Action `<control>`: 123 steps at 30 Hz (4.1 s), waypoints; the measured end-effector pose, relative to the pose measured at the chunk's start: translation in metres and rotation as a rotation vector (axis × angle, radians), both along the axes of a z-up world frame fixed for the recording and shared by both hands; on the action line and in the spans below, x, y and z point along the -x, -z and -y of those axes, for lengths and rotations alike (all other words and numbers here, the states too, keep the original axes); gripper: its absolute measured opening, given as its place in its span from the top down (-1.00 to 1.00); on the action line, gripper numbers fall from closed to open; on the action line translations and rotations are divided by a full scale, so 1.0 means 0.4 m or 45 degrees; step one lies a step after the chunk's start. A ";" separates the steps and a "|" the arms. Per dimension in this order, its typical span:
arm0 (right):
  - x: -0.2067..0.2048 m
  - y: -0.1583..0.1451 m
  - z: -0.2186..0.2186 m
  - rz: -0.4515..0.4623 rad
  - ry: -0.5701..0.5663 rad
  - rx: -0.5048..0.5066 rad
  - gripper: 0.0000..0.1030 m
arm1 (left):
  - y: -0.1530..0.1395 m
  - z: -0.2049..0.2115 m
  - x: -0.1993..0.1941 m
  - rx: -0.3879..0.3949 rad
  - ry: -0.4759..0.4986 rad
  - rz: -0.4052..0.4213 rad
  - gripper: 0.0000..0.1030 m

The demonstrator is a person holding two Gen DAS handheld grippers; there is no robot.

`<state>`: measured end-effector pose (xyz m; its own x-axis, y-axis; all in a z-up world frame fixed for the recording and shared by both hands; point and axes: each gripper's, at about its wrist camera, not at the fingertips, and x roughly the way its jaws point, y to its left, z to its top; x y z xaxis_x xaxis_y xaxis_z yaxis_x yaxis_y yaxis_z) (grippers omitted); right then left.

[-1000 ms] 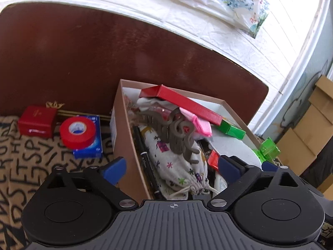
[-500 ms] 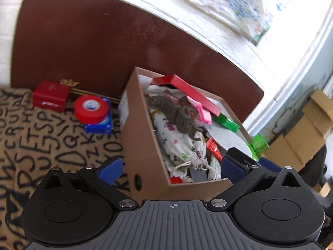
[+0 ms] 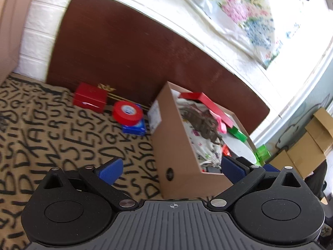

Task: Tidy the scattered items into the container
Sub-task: 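Move both grippers toward the red jewelry box and red tape roll, then grasp the red tape roll with the right gripper while the left gripper grasps the red jewelry box, then carry the red jewelry box and tape roll over the cardboard box with both grippers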

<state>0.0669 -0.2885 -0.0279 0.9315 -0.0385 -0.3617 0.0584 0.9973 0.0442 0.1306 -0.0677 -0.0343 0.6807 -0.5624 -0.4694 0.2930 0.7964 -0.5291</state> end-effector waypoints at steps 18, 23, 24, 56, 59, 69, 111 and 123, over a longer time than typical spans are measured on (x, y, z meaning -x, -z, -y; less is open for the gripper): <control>-0.125 0.085 -0.282 -0.130 -0.268 0.089 -0.89 | 0.053 -0.236 -0.096 -0.045 -0.145 -0.030 -1.00; -0.202 0.129 -0.301 -0.180 -0.221 0.099 -0.89 | 0.102 -0.243 -0.173 -0.078 -0.144 -0.063 -1.00; -0.218 0.136 -0.306 -0.186 -0.211 0.111 -0.89 | 0.110 -0.241 -0.191 -0.083 -0.145 -0.074 -1.00; -0.582 0.318 -0.313 -0.284 0.080 0.218 -0.74 | 0.257 -0.095 -0.629 -0.225 -0.012 -0.049 -0.97; -0.571 0.316 -0.286 -0.261 0.094 0.195 -0.49 | 0.261 -0.081 -0.649 -0.288 -0.034 -0.049 -0.76; -0.467 0.320 -0.301 -0.275 -0.046 0.209 -0.48 | 0.251 -0.082 -0.589 -0.336 -0.026 -0.033 -0.72; 0.203 0.278 -0.177 -0.467 -0.267 0.118 -0.63 | 0.205 -0.074 0.137 -0.373 -0.033 -0.240 -0.89; 0.194 0.286 -0.166 -0.423 -0.263 0.114 -0.66 | 0.214 -0.029 0.130 -0.470 -0.087 -0.228 -0.98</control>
<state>-0.0107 -0.2219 -0.1422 0.7557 0.0922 -0.6484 -0.1470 0.9887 -0.0309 0.0787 -0.0560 -0.1198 0.5997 -0.2904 -0.7457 0.1619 0.9566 -0.2423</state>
